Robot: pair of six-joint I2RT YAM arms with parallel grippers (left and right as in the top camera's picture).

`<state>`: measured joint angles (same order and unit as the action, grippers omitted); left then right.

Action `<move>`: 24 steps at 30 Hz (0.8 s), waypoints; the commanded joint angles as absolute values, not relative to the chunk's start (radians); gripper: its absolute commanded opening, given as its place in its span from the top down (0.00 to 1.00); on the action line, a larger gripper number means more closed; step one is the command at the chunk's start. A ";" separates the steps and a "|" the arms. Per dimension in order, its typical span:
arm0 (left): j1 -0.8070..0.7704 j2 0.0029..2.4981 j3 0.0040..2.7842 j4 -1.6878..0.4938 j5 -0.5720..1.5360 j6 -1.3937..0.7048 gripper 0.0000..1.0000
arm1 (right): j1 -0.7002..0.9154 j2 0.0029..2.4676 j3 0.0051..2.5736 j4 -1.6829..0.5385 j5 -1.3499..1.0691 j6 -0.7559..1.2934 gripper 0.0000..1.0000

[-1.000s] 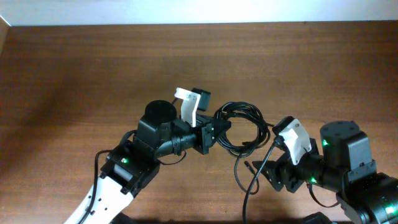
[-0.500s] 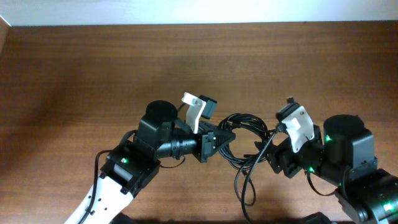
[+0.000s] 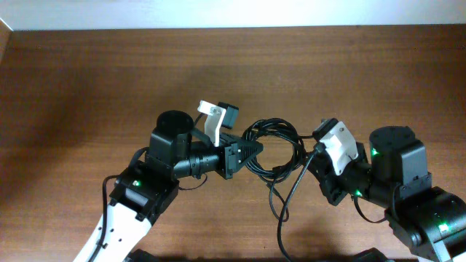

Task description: Untangle cables

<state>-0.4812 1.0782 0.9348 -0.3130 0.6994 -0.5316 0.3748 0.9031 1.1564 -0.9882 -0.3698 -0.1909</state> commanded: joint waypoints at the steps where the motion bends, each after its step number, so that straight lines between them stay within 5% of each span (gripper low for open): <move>1: -0.477 1.071 0.943 -0.308 0.719 -0.533 1.00 | 0.379 0.904 1.170 -0.990 -0.423 -0.213 0.85; 2: -0.477 1.071 0.943 -0.308 0.723 -0.534 1.00 | 0.379 0.904 1.170 -0.990 -0.423 -0.213 0.80; 4: -0.477 1.071 0.943 -0.308 0.750 -0.533 1.00 | 0.379 0.905 1.170 -0.990 -0.422 -0.213 0.52; 6: -0.477 1.071 0.943 -0.307 0.789 -0.533 1.00 | 0.379 0.905 1.170 -0.990 -0.410 -0.213 0.51; 11: -0.477 1.071 0.943 -0.308 0.847 -0.533 1.00 | 0.379 0.924 1.170 -0.985 -0.408 -0.213 0.66; 13: -0.477 1.071 0.943 -0.308 0.846 -0.526 1.00 | 0.379 0.938 1.170 -0.982 -0.408 -0.213 0.94; 20: -0.477 1.071 0.943 -0.315 0.840 -0.522 1.00 | 0.379 0.939 1.170 -0.964 -0.423 -0.213 0.96; 24: -0.477 1.071 0.943 -0.316 0.678 -0.623 1.00 | 0.379 0.937 1.170 -0.975 -0.648 -0.372 0.96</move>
<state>-0.4744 1.0782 0.9348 -0.3290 0.7616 -0.5442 0.3710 0.9363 1.1564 -0.9783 -0.4515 -0.2699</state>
